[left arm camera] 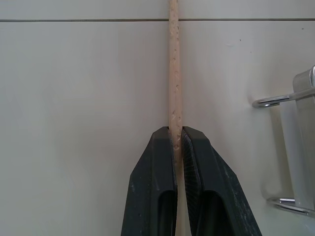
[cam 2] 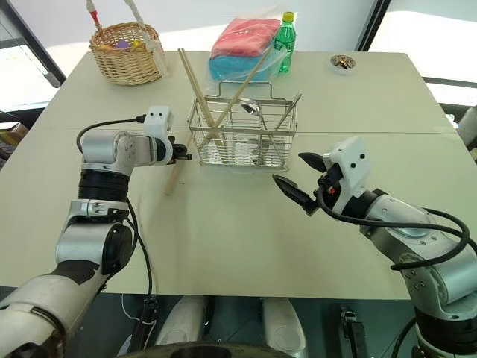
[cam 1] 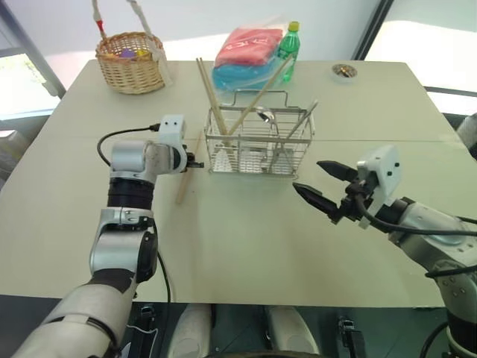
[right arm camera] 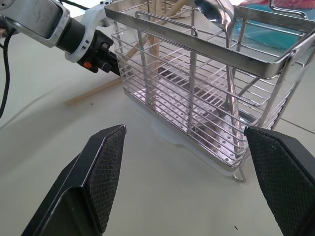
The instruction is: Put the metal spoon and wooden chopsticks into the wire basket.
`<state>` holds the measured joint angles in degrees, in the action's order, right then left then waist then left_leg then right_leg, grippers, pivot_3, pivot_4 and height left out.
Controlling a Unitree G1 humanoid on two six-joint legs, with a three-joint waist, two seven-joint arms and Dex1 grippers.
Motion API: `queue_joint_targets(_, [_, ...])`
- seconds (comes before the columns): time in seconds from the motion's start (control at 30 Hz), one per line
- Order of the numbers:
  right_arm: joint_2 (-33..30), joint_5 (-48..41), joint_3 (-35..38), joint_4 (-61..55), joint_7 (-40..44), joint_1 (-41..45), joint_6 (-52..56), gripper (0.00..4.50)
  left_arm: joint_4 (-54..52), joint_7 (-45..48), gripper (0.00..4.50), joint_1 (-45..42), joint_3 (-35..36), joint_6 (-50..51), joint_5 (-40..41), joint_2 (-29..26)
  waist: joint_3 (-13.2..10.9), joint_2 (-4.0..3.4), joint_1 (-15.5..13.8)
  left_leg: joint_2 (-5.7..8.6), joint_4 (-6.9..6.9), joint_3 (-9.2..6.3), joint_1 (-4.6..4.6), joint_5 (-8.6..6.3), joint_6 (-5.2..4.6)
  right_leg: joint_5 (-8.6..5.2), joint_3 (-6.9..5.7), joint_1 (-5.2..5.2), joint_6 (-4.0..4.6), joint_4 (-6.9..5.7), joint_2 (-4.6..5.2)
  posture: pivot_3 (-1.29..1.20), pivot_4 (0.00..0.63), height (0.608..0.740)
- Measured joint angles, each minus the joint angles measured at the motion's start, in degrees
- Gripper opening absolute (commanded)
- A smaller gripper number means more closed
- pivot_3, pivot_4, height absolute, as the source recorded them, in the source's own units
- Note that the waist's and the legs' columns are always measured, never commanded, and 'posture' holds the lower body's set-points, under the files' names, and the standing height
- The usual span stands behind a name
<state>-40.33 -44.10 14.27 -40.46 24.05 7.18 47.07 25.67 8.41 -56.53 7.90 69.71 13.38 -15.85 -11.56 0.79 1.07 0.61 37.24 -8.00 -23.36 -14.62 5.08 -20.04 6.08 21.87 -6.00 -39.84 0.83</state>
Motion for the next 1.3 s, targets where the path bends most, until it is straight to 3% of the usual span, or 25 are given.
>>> queue_joint_targets(0.13, [-0.21, -0.02, 0.18, 0.0, 0.32, -0.09, 0.0, 4.0, 0.12, -0.17, 0.02, 0.0, 0.51, -0.2, -0.2, -0.45, 0.0, 0.0, 0.13, -0.01, 0.0, 0.0, 0.0, 0.0, 0.0, 0.0, 0.0, 0.02, 0.0, -0.01, -0.02, 0.0, 0.15, 0.74])
queue_joint_targets(0.4, [-2.91, -3.43, 1.72, -3.12, 6.12, -3.07, -0.7, 4.0, 3.92, -0.47, 0.02, 0.0, 2.58, -6.4, -1.62, -6.57, 0.0, 0.0, -0.24, -0.03, -0.01, -0.01, -0.07, 0.0, 0.01, 0.0, 0.0, 0.11, 0.0, -0.05, 0.0, 0.0, 0.15, 0.74])
queue_joint_targets(0.7, [-5.03, -4.29, 1.79, -4.51, 11.17, -5.63, -3.32, 4.0, 2.87, 3.22, 0.02, -1.38, 3.66, -18.17, -0.16, -6.49, 0.0, 0.05, -0.3, -0.01, 0.04, 0.0, -0.08, 0.01, 0.01, 0.0, -0.01, 0.1, 0.0, -0.05, -0.01, 0.0, 0.15, 0.74])
queue_joint_targets(1.03, [-6.17, -3.94, 1.78, -4.35, 11.52, -3.8, -3.97, 4.0, -5.62, 10.32, 0.02, -8.44, 6.97, -37.24, 4.94, -6.09, 0.0, 0.07, -0.18, -0.03, 0.04, 0.02, -0.07, 0.01, 0.02, 0.0, 0.0, 0.09, -0.01, -0.04, 0.0, 0.0, 0.15, 0.74])
queue_joint_targets(1.3, [-6.3, -4.38, 2.03, -4.37, 9.42, -3.64, -3.02, 4.0, -5.92, 11.89, 0.02, -11.73, 5.18, -46.62, 5.76, -1.04, -0.01, 0.07, -0.38, 0.03, 0.05, 0.01, -0.08, 0.01, 0.01, 0.0, 0.0, 0.06, -0.01, -0.02, 0.01, 0.0, 0.15, 0.74])
